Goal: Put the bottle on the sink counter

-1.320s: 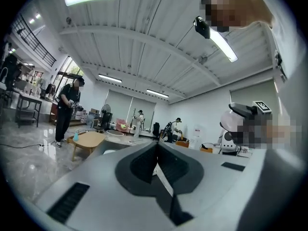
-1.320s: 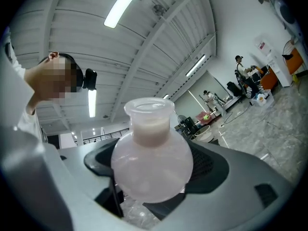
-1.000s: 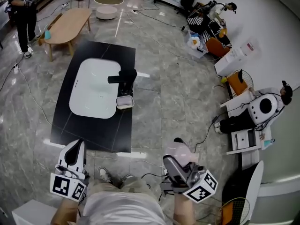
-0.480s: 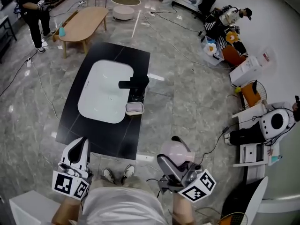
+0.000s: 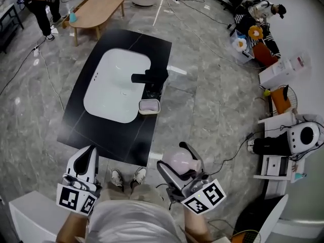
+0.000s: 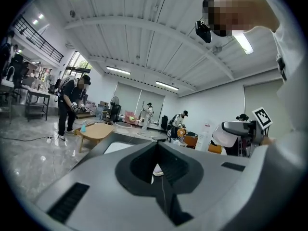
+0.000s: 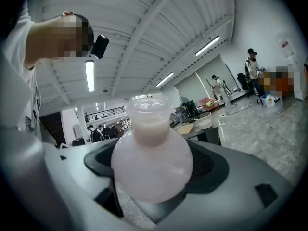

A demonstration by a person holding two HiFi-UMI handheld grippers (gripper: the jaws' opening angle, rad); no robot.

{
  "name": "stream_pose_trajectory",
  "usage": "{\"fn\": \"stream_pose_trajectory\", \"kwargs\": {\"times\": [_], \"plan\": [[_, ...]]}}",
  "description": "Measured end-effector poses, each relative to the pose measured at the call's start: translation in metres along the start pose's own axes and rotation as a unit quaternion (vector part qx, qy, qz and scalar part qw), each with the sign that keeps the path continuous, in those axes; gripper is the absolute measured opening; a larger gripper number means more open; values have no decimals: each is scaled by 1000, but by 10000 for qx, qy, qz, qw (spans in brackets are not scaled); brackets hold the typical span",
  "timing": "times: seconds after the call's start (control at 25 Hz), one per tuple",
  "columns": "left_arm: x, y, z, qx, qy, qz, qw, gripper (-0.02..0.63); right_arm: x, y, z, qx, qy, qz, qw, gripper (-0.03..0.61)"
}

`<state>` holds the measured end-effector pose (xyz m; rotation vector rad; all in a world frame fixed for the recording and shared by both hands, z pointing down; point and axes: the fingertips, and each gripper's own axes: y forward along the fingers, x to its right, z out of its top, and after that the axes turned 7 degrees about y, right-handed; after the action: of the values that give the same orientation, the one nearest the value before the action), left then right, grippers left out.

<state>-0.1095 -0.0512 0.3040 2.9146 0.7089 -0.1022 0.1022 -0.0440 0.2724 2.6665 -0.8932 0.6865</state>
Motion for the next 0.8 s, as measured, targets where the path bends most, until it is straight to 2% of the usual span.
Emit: {"fn": "stream_pose_trajectory", "kwargs": {"times": [0.24, 0.44, 0.8], "plan": [[-4, 7, -29, -179, -98, 107, 9997, 14, 20, 26, -37, -377, -367, -49, 9986, 416], [-3, 12, -51, -275, -119, 152, 9994, 14, 36, 41, -71, -618, -443, -50, 9971, 416], [-9, 18, -82, -385, -245, 238, 9987, 14, 54, 64, -120, -1042, -1044, -237, 9888, 416]]}}
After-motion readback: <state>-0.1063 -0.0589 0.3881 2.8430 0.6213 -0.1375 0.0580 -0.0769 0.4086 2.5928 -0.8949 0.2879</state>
